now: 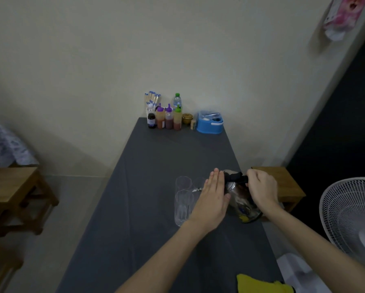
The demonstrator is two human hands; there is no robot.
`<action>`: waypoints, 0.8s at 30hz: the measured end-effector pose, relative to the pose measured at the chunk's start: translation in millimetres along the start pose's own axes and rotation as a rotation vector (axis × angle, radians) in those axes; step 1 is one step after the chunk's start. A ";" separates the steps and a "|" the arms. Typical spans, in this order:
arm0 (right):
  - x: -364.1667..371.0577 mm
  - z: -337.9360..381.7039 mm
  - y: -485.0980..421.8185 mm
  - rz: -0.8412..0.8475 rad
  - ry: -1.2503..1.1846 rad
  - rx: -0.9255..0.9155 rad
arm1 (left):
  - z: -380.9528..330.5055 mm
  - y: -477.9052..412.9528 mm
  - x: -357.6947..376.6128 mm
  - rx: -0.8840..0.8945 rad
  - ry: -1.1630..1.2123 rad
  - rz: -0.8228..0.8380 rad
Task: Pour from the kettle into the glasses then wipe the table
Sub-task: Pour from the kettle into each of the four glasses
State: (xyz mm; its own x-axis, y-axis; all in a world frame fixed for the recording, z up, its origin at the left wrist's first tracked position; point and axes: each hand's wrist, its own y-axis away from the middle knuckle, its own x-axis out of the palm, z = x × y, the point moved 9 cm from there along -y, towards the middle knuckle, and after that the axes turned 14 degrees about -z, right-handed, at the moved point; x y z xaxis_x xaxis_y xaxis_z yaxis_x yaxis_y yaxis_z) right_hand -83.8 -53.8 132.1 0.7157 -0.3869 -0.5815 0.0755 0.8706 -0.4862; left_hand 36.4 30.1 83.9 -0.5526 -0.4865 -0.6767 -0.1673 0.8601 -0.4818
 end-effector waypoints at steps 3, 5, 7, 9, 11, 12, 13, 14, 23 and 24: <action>-0.3 2.3 1.2 0.008 0.003 -0.009 | -0.4 0.6 0.4 0.003 0.012 0.003; -0.9 3.1 0.9 0.006 0.004 -0.015 | 0.3 0.3 1.5 0.001 0.012 0.007; -0.2 3.1 0.9 0.013 0.002 -0.016 | 1.4 -0.2 1.4 -0.003 0.010 0.005; 0.1 2.0 1.3 0.016 0.011 -0.015 | 1.3 0.1 1.6 -0.002 0.009 0.005; 0.4 0.4 1.0 0.015 0.007 -0.009 | 0.8 0.5 2.4 0.002 0.009 0.005; 0.8 -0.2 0.8 0.015 0.005 -0.004 | 1.0 0.4 2.8 0.003 0.009 0.003; 1.4 -1.0 0.3 0.016 0.006 0.001 | 1.4 0.2 3.3 0.004 0.009 0.001; 2.0 -1.7 -0.2 0.015 0.007 0.003 | 1.7 -0.1 3.7 0.003 0.010 0.000; 1.4 -2.5 -2.1 0.005 0.001 0.018 | 0.0 -3.0 3.4 -0.004 0.005 0.003; 1.3 -4.1 -1.9 0.007 -0.011 0.032 | -0.8 -3.3 3.8 -0.001 0.002 0.004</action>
State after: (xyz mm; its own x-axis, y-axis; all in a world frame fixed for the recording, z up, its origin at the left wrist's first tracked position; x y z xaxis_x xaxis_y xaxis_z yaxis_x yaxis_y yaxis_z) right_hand -85.8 -57.3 129.6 0.7241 -0.3773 -0.5773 0.0923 0.8826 -0.4611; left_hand 34.3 25.6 83.3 -0.5547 -0.4827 -0.6778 -0.1661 0.8624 -0.4783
